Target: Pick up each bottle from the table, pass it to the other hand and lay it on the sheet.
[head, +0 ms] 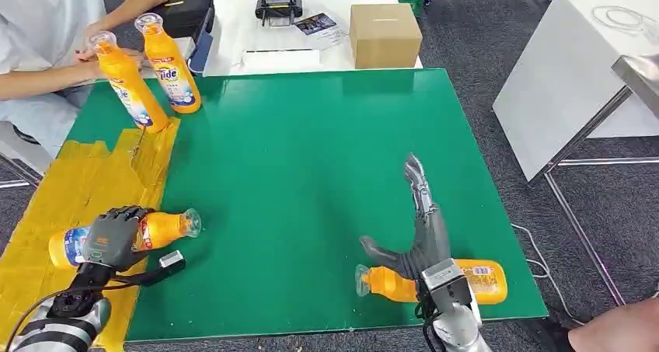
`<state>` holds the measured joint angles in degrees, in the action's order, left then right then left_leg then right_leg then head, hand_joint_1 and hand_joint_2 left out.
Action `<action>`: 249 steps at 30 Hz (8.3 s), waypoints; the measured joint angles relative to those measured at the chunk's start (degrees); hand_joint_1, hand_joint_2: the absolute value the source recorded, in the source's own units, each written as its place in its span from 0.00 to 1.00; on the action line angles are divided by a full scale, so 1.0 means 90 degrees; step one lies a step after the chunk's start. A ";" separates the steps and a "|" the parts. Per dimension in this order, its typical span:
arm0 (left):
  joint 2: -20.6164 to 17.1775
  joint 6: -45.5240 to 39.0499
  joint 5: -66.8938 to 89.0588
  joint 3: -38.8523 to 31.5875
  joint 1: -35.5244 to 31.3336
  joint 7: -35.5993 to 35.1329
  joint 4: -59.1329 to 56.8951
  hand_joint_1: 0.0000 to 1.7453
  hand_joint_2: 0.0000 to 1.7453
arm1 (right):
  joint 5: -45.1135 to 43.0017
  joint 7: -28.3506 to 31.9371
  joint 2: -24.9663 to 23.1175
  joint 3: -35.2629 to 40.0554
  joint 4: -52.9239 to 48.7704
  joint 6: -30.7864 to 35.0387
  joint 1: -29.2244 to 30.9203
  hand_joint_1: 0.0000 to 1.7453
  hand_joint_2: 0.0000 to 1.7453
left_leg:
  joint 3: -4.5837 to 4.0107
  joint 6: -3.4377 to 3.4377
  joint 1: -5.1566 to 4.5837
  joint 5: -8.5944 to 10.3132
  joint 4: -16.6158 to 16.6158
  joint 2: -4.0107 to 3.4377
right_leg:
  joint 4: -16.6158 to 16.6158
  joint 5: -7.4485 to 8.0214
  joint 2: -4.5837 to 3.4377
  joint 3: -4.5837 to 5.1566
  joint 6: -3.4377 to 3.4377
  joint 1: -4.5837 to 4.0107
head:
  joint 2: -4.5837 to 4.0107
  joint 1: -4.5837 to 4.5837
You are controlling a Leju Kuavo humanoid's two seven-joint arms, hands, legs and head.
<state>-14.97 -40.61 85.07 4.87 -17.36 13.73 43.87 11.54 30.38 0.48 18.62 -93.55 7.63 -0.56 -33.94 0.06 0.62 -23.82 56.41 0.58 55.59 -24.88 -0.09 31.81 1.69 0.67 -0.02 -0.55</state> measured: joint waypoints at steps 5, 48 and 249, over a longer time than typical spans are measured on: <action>0.0158 -0.0007 0.0012 -0.0270 -0.0016 0.0175 -0.0066 0.00 1.00 | 0.0012 -0.0017 0.0000 0.0000 0.0078 -0.0036 0.0058 0.00 1.00 | 0.0001 0.0000 0.0000 0.0000 0.0000 0.0000 | 0.0000 0.0000 0.0000 -0.0001 0.0000 0.0000 | 0.0000 0.0002; 0.0966 0.1639 -0.7854 0.0520 0.2002 0.2951 0.4933 0.00 1.00 | 0.2385 -0.0738 0.1088 0.0233 0.0214 -0.0299 -0.0248 0.00 1.00 | -0.0015 -0.0009 -0.0011 -0.0009 0.0002 -0.0002 | -0.0003 -0.0002 0.0000 0.0017 0.0004 0.0012 | 0.0000 -0.0002; 0.2688 0.4699 -0.9928 0.1132 0.0609 0.1022 0.3708 1.00 1.00 | 0.2618 -0.1222 -0.1644 0.1557 0.3939 0.0913 0.1814 1.00 1.00 | -0.0004 -0.0022 -0.0016 -0.0013 0.0004 -0.0014 | -0.0001 -0.0002 -0.0009 0.0009 0.0007 0.0014 | 0.0000 0.0000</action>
<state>9.22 1.68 -4.28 15.06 -11.88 22.93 77.24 35.10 19.39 -14.32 32.63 -58.10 15.85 15.77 -33.98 -0.13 0.47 -23.94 56.45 0.45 55.59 -24.89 -0.17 31.89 1.75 0.79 -0.02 -0.55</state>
